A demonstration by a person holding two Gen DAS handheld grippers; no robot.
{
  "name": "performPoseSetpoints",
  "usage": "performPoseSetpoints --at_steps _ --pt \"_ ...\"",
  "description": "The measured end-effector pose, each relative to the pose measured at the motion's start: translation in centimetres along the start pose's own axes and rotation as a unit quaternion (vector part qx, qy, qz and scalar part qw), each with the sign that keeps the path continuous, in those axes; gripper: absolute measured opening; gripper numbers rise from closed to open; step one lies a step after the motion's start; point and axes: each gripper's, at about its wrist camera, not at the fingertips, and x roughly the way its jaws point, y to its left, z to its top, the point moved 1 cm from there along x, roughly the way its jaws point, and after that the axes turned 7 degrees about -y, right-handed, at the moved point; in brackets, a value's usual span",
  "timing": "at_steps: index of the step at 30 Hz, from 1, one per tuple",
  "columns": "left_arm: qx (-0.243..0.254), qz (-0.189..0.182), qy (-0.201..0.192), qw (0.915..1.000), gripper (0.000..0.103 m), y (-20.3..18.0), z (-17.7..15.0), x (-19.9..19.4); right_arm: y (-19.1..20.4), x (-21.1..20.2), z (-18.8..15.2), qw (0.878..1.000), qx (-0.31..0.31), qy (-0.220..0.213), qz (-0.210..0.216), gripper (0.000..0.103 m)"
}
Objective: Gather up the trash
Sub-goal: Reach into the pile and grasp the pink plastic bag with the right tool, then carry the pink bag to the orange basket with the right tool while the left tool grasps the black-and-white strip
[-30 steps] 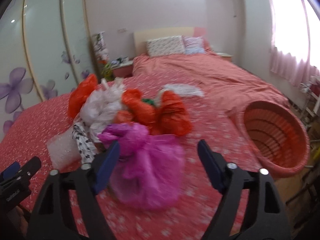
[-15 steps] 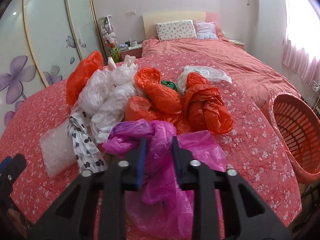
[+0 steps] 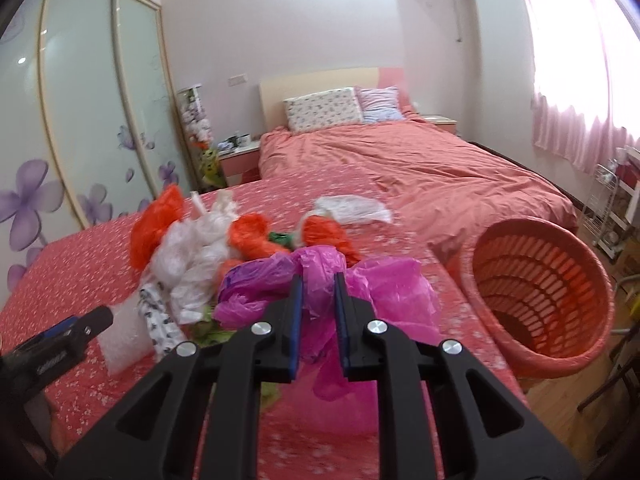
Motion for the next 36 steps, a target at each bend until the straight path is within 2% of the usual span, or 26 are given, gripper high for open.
performPoseSetpoints --at_steps 6,11,15,17,30,36 --pt "0.017 0.012 0.031 0.9993 0.047 -2.1 0.6 3.7 -1.9 -0.5 -0.3 1.000 0.006 0.000 -0.015 0.016" --pt "0.023 0.024 0.059 0.9977 0.036 -2.4 -0.1 5.5 -2.7 -0.2 -0.8 1.000 0.010 0.009 -0.018 0.016" --pt "0.040 0.018 0.059 0.9973 0.018 -3.0 -0.5 5.7 -2.8 0.0 -1.3 1.000 0.008 0.015 -0.021 0.016" --pt "0.044 0.009 0.056 0.9975 0.014 -3.0 -0.6 5.4 -3.0 -0.1 -1.4 1.000 0.010 0.015 -0.021 0.016" --pt "0.034 -0.027 -0.001 0.9990 0.012 -2.1 1.8 -0.9 -3.3 -2.8 0.0 1.000 0.016 -0.016 -0.017 0.016" --pt "0.042 -0.050 -0.019 0.9977 0.011 -3.7 2.8 -2.9 -3.7 -3.9 0.6 0.999 0.020 -0.029 -0.016 0.016"
